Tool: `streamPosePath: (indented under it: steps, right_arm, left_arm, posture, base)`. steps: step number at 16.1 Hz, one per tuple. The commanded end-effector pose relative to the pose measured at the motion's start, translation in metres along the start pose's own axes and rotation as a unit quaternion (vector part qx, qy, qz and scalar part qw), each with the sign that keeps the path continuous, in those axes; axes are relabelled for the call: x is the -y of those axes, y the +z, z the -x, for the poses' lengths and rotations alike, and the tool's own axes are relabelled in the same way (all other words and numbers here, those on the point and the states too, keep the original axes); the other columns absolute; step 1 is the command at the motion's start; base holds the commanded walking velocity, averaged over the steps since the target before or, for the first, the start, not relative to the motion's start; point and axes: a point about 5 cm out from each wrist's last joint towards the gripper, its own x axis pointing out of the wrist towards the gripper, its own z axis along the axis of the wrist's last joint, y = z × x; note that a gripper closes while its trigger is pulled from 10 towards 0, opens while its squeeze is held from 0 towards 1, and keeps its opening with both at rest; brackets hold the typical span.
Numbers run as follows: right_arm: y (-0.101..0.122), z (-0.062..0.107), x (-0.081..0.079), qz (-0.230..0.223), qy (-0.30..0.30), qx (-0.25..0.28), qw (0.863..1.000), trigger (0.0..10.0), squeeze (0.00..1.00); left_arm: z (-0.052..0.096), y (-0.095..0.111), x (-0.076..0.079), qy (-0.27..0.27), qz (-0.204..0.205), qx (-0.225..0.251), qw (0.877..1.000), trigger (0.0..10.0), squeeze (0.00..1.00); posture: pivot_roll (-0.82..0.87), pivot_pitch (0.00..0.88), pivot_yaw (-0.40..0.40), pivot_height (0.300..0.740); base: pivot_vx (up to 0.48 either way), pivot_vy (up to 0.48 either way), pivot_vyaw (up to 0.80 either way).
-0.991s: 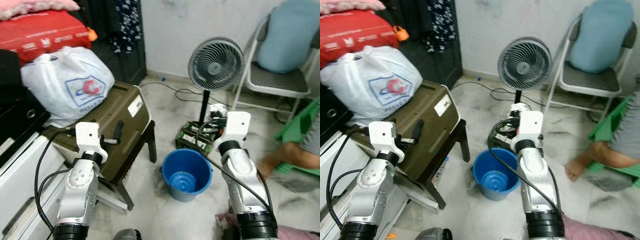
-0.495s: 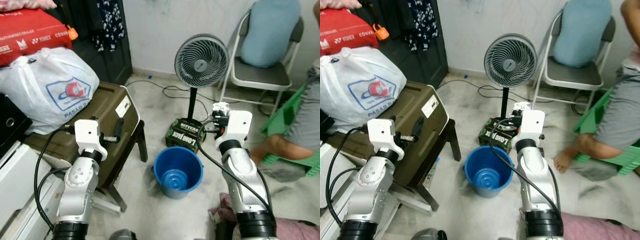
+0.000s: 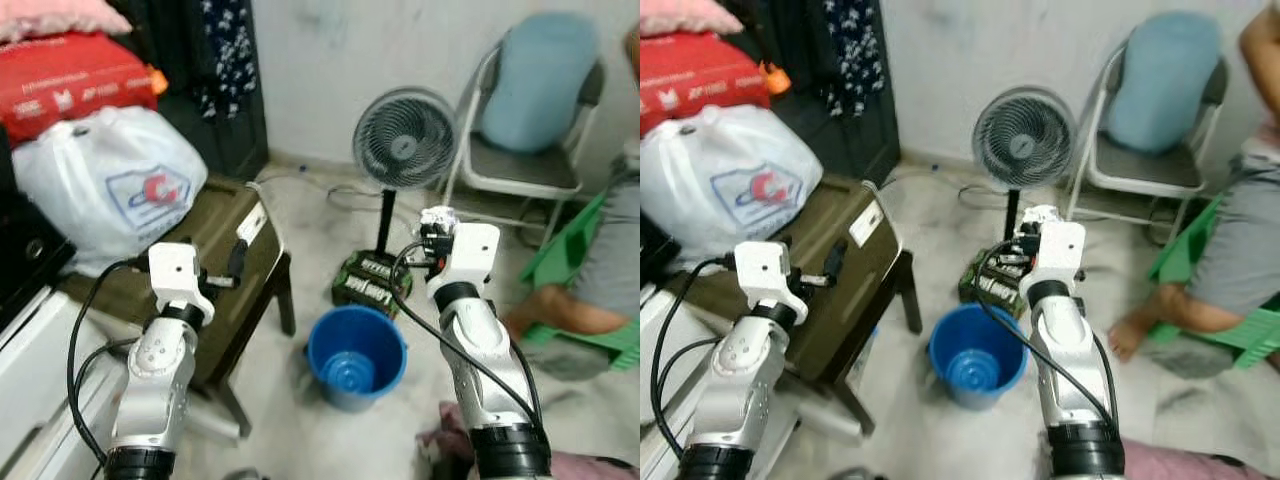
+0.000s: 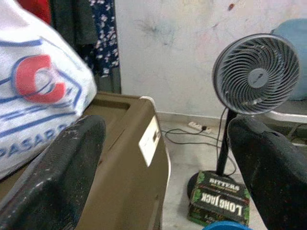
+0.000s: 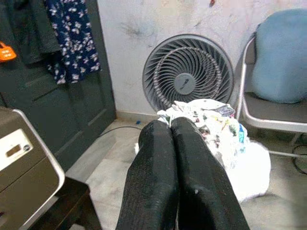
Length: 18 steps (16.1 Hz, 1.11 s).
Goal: Clean up the room
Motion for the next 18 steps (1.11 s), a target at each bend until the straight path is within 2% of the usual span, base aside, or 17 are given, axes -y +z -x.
streamPosePath:
  steps: [1, 14, 18]
  right_arm:
    - [0.0018, -0.0018, -0.0011, -0.002, 0.003, 0.002, 1.0, 10.0, 0.0]
    - [0.0026, -0.0031, -0.0011, 0.001, 0.004, 0.004, 1.0, 10.0, 0.0]
    - [0.003, -0.0034, -0.0012, 0.001, 0.005, 0.005, 1.0, 10.0, 0.0]
  left_arm:
    - [-0.0015, 0.0026, -0.0016, -0.003, -0.006, 0.005, 1.0, 10.0, 0.0]
    - [-0.003, 0.0031, -0.0008, -0.005, -0.002, 0.006, 1.0, 10.0, 0.0]
    - [-0.0038, 0.0024, -0.0027, 0.004, -0.006, 0.004, 1.0, 10.0, 0.0]
  posture:
    - [-0.06, 0.0, 0.029, 0.74]
    - [-0.06, 0.0, 0.029, 0.74]
    - [-0.06, 0.0, 0.028, 0.74]
  base:
    - [0.428, 0.0, 0.0]
    - [0.431, 0.0, 0.0]
    - [0.0, 0.0, 0.0]
